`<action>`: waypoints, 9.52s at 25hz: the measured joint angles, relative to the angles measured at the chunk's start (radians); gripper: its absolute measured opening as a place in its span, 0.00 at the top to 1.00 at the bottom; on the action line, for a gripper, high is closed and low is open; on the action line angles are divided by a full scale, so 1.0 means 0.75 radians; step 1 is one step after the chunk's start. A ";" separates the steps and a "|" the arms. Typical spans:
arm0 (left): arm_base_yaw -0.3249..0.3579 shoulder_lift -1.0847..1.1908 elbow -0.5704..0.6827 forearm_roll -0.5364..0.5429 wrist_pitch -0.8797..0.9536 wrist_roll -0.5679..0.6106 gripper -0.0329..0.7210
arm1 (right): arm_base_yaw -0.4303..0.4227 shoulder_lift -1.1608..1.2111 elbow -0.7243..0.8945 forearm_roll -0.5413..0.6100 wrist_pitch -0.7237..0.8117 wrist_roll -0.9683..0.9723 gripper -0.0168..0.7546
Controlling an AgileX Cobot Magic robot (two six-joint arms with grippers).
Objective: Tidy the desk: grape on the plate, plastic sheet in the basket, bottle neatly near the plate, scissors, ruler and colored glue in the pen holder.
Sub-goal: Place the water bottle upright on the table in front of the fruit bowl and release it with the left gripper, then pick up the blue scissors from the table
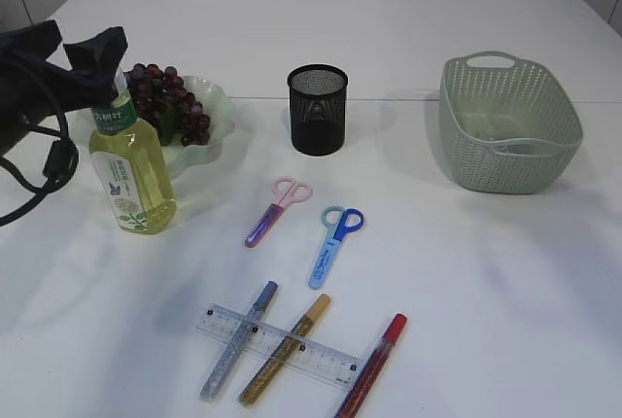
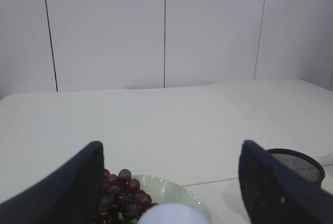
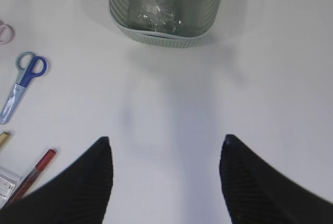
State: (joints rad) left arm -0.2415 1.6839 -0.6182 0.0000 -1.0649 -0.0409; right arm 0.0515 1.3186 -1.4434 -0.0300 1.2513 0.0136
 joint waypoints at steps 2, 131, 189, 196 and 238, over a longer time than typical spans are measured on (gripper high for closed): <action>0.000 -0.031 0.000 0.000 0.033 0.000 0.18 | 0.000 0.000 0.000 0.000 0.000 0.000 0.33; 0.000 -0.971 -0.334 -0.074 3.076 -0.114 0.38 | 0.652 1.316 -0.530 0.040 -0.116 1.074 0.36; 0.000 -0.969 -0.334 -0.073 3.050 -0.114 0.39 | 0.684 1.384 -0.552 0.013 -0.120 1.132 0.36; 0.000 -0.969 -0.334 -0.073 3.050 -0.114 0.39 | 0.684 1.384 -0.552 0.005 -0.122 1.134 0.36; 0.000 -0.969 -0.334 -0.073 3.065 -0.114 0.39 | 0.684 1.384 -0.552 0.012 -0.099 0.856 0.75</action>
State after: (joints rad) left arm -0.2415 0.9575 -0.8688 -0.0547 1.2341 -0.1266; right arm 0.5644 2.3566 -1.8578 -0.0213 1.1774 0.6555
